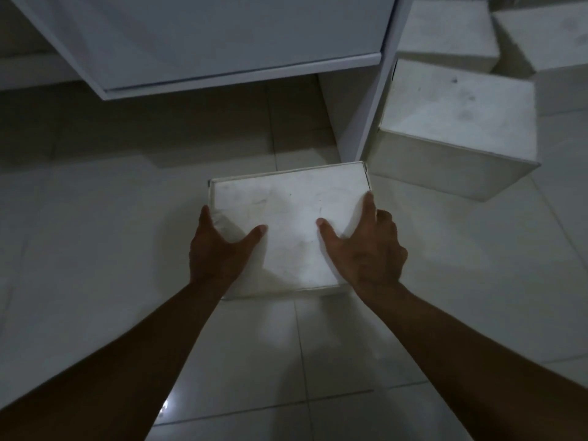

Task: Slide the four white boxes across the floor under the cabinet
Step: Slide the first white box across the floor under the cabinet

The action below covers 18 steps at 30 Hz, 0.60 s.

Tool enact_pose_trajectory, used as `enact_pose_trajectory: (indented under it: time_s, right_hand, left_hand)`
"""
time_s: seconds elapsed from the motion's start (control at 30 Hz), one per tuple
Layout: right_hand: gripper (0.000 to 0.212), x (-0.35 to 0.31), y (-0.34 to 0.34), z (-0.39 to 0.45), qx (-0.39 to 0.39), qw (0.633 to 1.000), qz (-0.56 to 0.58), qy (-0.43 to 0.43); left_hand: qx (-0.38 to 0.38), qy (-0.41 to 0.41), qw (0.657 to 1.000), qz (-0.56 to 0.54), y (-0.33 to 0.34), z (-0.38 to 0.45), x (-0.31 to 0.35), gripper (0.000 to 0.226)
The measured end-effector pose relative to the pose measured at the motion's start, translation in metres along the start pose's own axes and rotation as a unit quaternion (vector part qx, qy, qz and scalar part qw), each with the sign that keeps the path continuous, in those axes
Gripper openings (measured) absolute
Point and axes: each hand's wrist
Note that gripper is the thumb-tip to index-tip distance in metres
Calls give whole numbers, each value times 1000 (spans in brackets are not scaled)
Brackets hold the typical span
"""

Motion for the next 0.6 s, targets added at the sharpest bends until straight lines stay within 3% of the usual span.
enact_pose_trajectory:
  time_s: [0.07,0.13,0.2,0.27,0.33,0.4,0.6]
  right_hand:
    - [89,-6,1,6,22,997,6,-75]
    - [78,-18,4,21,18,985,20,-170]
    - [69,-32,10,43,-12,972,31,-234]
    - [67,-43,17,63,-48,961,6,-274]
    - [71,-48,25,79,-85,951,-35,-295]
    - [75,-47,31,86,-115,945,-55,-300]
    - [78,-39,31,77,-91,950,-74,-288]
  left_hand:
    - [0,58,998,23,1,-3,1,123]
    - [-3,190,977,92,-2,-8,3,119]
    - [-49,331,929,159,-8,-12,4,120]
    - [-126,419,877,199,-14,-15,0,127]
    - [-173,450,847,223,-17,-18,-8,132]
    - [-175,466,835,234,-17,-19,-14,130]
    - [-186,493,809,259,-22,-3,-18,117]
Point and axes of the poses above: each hand's wrist, its own z-axis towards the middle knuckle, its own y-axis out of the palm, x = y × z, and after that the axes turned 10 degrees about x, right-handed
